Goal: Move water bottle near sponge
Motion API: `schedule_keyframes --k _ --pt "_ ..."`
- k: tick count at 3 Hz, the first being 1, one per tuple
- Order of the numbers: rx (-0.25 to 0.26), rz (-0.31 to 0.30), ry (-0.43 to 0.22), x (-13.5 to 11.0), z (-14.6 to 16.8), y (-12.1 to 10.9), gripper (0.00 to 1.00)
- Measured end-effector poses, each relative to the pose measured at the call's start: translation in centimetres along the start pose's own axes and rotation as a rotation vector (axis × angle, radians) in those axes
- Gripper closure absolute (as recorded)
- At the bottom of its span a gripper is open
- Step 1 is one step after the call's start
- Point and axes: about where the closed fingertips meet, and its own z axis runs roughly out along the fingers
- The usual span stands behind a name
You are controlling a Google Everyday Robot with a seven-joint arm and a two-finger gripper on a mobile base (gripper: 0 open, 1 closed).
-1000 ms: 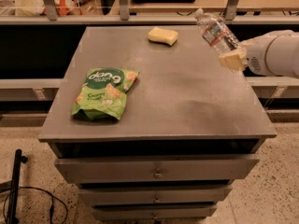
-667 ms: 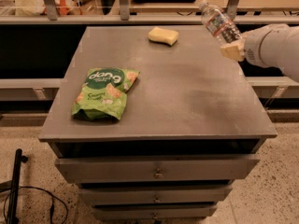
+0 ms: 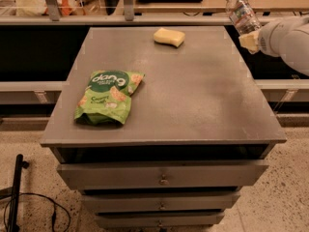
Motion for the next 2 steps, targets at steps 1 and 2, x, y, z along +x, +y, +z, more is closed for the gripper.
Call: schedule_keyframes --k 1,2 --pt "-0.025 0.067 0.009 -0.4 2.3 1.7 1.00" --pt "-0.066 0.091 0.006 -1.3 4.4 4.1 1.00"
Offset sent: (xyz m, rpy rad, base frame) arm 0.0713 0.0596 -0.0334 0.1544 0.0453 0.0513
